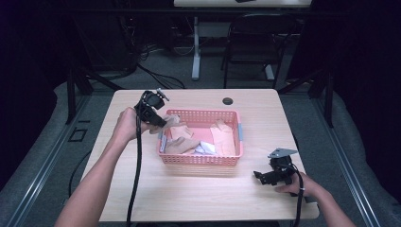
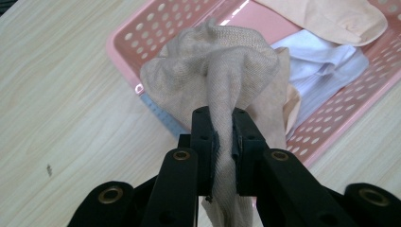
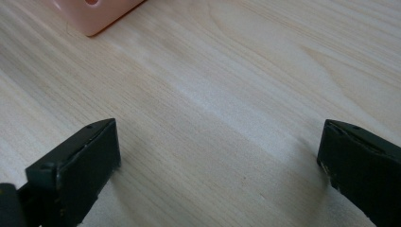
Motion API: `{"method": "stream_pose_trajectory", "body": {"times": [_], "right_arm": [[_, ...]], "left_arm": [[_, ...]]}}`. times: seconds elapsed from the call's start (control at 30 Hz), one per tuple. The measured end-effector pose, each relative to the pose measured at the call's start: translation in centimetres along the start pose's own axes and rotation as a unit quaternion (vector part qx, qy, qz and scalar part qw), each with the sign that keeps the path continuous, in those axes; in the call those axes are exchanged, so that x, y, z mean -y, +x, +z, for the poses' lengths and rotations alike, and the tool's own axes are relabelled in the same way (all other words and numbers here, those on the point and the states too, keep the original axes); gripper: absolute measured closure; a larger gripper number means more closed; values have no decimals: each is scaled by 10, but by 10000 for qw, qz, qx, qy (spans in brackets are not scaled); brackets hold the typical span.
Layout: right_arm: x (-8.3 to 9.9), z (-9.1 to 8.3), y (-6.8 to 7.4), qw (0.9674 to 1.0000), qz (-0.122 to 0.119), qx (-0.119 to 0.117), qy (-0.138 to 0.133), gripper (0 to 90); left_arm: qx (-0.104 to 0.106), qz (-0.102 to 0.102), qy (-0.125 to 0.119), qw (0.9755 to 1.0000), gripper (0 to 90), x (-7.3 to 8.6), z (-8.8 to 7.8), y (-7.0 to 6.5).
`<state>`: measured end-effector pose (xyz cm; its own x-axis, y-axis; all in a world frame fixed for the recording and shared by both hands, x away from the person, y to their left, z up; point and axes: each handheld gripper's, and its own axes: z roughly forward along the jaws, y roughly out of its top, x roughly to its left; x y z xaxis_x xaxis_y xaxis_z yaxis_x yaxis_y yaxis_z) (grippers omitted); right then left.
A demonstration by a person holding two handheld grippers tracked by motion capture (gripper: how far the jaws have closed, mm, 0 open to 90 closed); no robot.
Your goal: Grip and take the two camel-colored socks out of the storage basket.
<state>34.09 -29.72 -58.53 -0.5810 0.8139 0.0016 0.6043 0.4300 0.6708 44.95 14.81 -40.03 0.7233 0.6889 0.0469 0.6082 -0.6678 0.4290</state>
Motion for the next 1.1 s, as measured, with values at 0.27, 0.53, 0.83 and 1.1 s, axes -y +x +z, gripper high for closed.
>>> {"method": "stream_pose_trajectory", "body": {"times": [0.27, 0.53, 0.83, 1.1], "right_arm": [[0, 0, 0, 10000, -10, 13, 9, 0], [0, 0, 0, 10000, -9, 14, 10, 0], [0, 0, 0, 10000, -10, 13, 11, 0], [0, 0, 0, 10000, -10, 15, 10, 0]], "left_arm": [[-117, -224, -88, 9996, 813, 16, -15, 14], [-225, -483, -129, 9985, 813, 38, -28, 31], [-276, -740, -129, 9968, 813, 55, -35, 46], [-323, -945, -28, 9950, 813, 73, -38, 60]]}}
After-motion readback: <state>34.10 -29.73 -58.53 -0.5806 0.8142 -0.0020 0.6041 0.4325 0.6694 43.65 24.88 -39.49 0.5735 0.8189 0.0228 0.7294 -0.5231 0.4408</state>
